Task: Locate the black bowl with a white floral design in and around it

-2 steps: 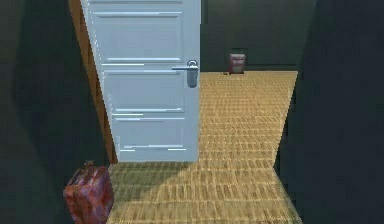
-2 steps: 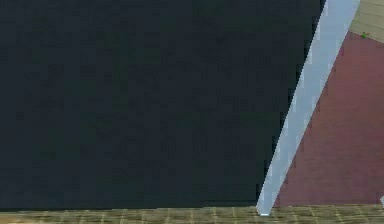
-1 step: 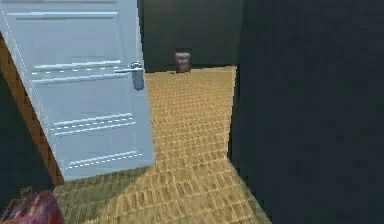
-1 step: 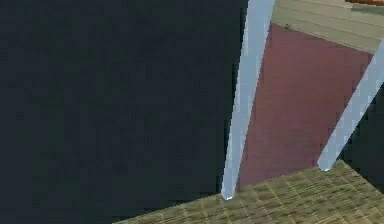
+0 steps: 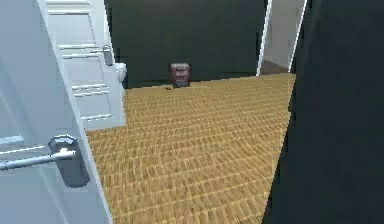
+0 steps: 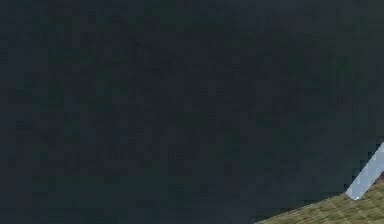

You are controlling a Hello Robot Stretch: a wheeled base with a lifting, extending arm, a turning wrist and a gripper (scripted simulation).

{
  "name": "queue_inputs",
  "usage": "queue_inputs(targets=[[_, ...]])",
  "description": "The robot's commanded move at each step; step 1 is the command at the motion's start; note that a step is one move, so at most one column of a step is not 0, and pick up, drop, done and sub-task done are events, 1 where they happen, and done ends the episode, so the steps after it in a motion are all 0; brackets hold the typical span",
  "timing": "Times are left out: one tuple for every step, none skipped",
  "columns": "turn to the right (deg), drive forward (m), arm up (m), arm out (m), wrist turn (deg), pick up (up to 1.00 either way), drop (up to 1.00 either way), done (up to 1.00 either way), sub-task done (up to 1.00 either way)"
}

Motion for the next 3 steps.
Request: queue_inputs(targets=[[0.0,0.8,0.0,0.0,0.0,0.0,0.0,0.0,0.0],[27.0,0.0,0.0,0.0,0.0,0.0,0.0,0.0,0.0],[0.0,1.0,0.0,0.0,0.0,0.0,0.0,0.0,0.0]])
